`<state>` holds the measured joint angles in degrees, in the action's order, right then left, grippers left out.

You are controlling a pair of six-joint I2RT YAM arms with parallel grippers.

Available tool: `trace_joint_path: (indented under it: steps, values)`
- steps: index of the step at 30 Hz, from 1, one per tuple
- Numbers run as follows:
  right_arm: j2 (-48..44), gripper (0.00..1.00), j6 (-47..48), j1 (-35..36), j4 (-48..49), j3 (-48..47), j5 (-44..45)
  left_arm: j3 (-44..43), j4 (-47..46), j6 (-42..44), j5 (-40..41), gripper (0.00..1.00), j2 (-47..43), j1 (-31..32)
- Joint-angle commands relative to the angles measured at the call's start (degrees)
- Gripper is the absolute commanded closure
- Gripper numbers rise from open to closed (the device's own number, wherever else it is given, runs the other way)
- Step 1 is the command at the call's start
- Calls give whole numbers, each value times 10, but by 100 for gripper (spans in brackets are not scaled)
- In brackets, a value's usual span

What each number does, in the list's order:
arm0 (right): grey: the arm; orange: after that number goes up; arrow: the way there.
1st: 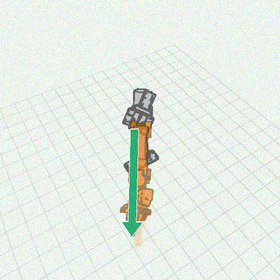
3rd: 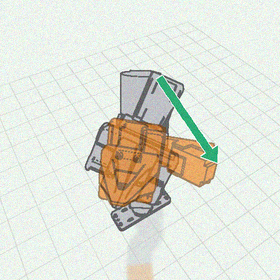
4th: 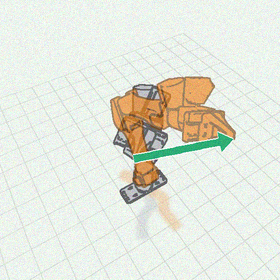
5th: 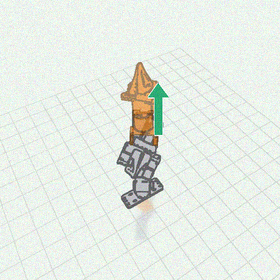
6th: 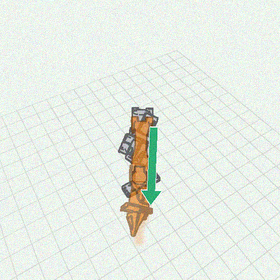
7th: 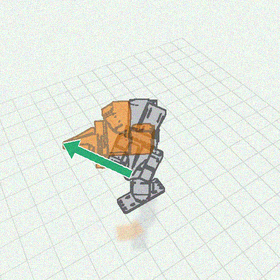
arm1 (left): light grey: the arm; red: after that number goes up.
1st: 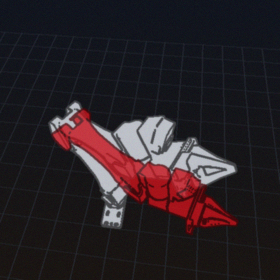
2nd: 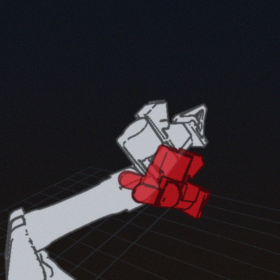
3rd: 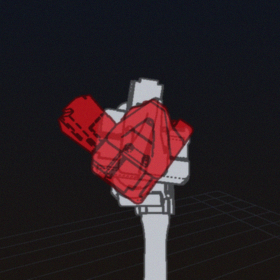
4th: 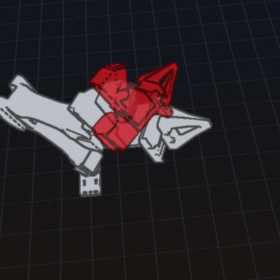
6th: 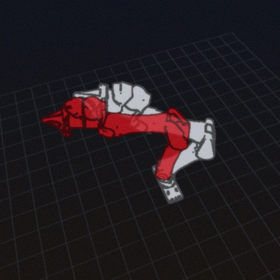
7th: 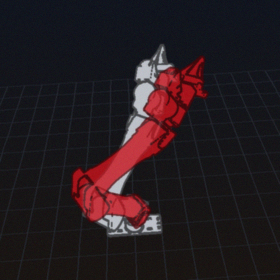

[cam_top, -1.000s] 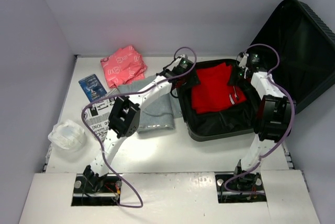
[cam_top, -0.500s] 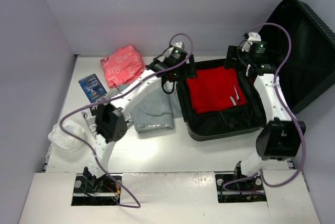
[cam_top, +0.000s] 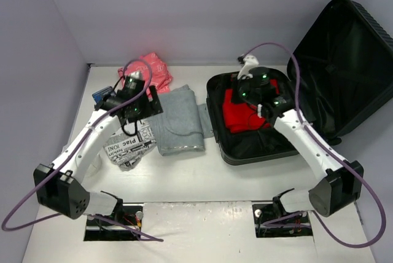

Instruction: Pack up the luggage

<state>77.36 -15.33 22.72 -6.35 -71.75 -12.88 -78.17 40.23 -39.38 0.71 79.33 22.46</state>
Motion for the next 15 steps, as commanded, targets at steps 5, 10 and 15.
trace_joint_path:
  steps: [5, 10, 15]
  values:
    - [31, 0, -86, 137, 59, 45, 36, 152, 14, -21, -53, 23, -116, -99]
    - [69, 0, -133, 196, 78, 61, 79, 170, -7, -30, -94, 23, -113, -99]
    - [82, 0, -135, 206, 83, 61, 88, 232, -94, -100, -174, 23, -114, -94]
